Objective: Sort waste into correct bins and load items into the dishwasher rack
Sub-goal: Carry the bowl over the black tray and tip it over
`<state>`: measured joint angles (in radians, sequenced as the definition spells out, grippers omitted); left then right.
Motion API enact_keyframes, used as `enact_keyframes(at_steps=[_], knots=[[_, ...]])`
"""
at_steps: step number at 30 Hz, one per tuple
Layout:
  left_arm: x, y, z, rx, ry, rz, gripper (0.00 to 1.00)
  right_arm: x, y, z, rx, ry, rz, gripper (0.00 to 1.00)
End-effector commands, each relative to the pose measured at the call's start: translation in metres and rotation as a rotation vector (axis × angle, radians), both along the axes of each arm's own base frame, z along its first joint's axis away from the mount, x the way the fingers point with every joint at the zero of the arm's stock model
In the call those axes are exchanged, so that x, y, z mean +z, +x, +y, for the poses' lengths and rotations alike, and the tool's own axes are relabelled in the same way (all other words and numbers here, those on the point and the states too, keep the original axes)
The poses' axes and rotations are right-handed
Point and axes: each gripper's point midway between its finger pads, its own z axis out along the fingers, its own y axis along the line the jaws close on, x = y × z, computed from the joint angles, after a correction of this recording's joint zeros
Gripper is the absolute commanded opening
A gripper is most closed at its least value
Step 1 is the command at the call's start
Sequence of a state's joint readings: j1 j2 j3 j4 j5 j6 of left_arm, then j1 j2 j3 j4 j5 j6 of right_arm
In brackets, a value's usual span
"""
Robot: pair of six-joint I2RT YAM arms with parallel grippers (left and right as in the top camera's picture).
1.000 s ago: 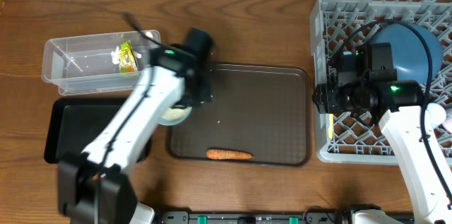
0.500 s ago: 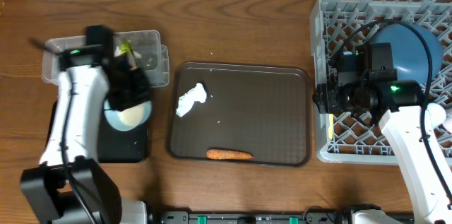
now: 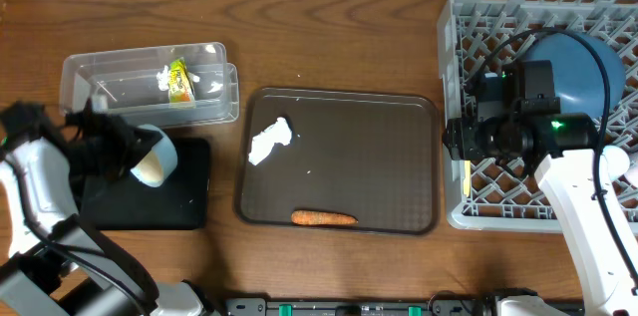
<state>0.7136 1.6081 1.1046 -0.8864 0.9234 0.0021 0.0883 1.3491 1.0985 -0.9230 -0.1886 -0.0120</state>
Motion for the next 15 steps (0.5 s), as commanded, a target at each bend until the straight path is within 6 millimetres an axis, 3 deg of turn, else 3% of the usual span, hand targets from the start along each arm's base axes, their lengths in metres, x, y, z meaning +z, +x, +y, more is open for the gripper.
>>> enact_keyframes(at_steps=[1, 3, 8, 15], knots=[[0.012, -0.001, -0.003, 0.027, -0.135, -0.142, 0.06, 0.002, 0.002, 0.0, 0.014, -0.007, -0.005, 0.66], [0.011, -0.003, 0.001, 0.048, -0.164, -0.195, 0.06, 0.002, 0.002, 0.0, 0.014, -0.007, -0.006, 0.66], [0.035, -0.004, -0.007, -0.028, -0.199, -0.462, 0.06, 0.001, 0.002, -0.001, 0.012, -0.011, -0.005, 0.66], [0.037, -0.006, -0.013, -0.098, -0.129, -0.595, 0.06, 0.0, 0.0, -0.002, 0.009, -0.019, 0.002, 0.66]])
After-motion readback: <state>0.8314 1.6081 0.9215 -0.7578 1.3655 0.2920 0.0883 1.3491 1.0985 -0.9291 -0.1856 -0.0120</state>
